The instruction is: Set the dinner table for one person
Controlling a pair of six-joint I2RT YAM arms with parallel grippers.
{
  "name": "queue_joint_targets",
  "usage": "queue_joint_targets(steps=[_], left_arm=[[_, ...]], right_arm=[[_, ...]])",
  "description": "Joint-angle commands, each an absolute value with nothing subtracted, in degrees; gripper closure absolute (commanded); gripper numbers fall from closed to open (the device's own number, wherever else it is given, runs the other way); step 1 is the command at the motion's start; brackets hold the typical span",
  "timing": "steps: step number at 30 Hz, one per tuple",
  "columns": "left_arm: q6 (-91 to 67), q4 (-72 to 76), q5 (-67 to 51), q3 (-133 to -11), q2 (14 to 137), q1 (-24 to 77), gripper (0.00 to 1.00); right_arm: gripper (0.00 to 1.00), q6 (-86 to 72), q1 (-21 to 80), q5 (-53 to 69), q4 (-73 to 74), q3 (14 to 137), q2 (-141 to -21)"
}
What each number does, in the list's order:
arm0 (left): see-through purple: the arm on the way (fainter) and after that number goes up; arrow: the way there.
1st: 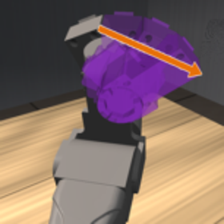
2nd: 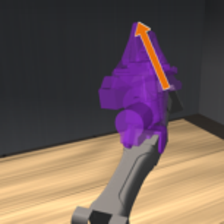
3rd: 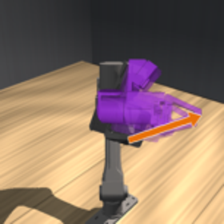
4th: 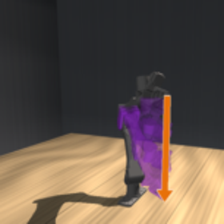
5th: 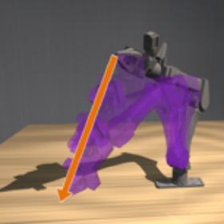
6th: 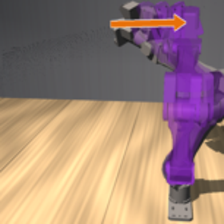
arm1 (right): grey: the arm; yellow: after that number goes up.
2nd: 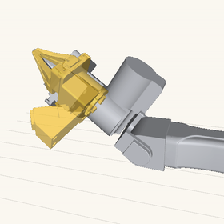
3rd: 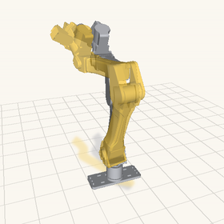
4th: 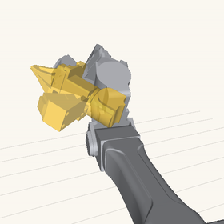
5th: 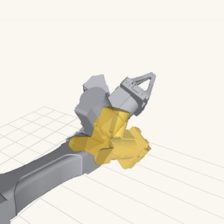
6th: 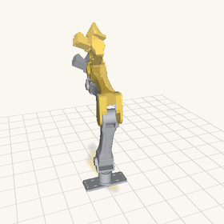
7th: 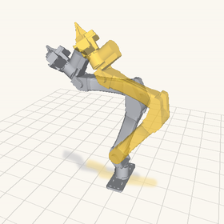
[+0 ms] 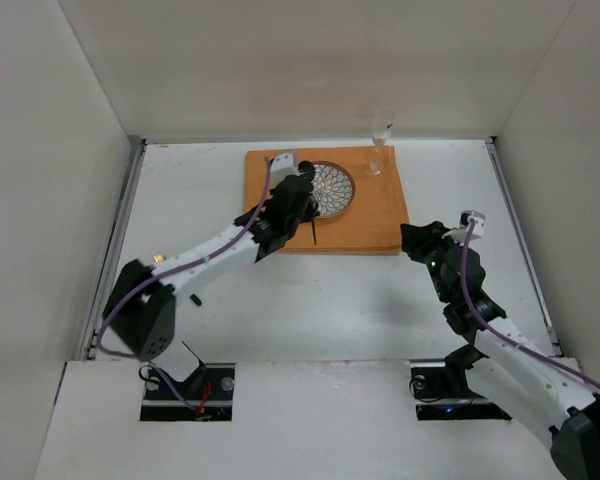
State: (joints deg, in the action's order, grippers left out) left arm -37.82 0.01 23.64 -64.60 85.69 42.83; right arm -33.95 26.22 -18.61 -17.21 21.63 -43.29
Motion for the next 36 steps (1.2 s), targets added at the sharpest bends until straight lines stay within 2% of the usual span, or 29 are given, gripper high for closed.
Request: queue_joint_targets(steps=[1,8,15,23,36], left_arm=[[-37.09,5.18,18.81,-75.73,95.41,45.82,1.0],[-37.7,4.57,16.53,-97.18,116.52,48.03,1.0],[-42.45,1.58,16.17,-111.25,129.97,48.21,1.0],[-43.86,1.05,16.79,-118.38,137.54,47.42,1.0],[-45.0,1.14,16.79,-117.33,140.36,46.8,1.0]], right_arm=[[0.59,-37.52,22.2,-20.57,-17.85,20.39,-39.12],[0.59,-39.9,18.24,-17.06,-16.87,19.07,-35.42],[0.59,-39.99,18.59,-17.05,-17.4,18.9,-35.51],[0.59,-40.43,17.97,-15.65,-17.49,18.89,-35.42],[0.59,-40.43,18.06,-15.02,-17.84,18.98,-36.21]])
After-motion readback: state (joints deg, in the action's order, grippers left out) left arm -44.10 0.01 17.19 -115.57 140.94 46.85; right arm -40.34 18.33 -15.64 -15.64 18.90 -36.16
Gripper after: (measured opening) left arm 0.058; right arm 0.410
